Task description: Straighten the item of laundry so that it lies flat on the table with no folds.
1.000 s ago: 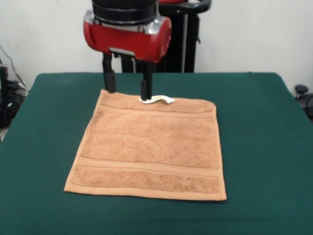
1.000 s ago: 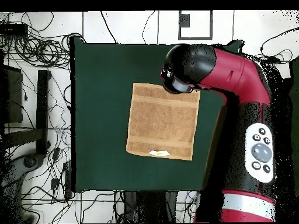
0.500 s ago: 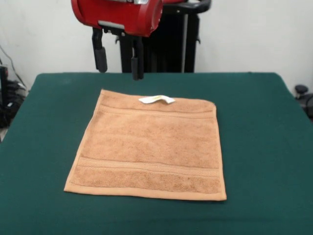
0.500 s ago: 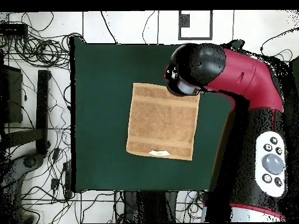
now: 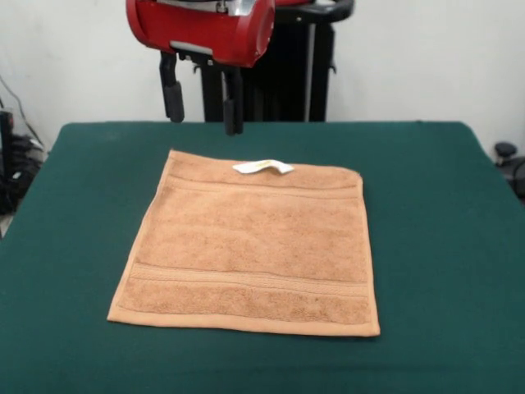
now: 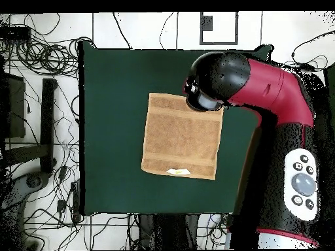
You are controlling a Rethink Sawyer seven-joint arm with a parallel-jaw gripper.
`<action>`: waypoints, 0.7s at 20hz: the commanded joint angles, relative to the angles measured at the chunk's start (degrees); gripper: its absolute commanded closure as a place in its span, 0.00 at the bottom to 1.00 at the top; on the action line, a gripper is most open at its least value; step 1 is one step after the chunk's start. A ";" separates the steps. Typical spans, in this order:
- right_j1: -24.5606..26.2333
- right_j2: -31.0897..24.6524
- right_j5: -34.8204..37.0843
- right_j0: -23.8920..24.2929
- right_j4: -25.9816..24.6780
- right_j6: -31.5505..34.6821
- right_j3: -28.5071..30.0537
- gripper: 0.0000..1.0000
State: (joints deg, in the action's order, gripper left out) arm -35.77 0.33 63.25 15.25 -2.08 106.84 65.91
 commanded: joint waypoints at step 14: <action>-2.02 -5.68 -0.58 1.32 -4.27 -9.43 17.20 0.00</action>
State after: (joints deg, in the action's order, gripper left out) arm -39.00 0.31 63.23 16.58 -2.60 106.84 72.26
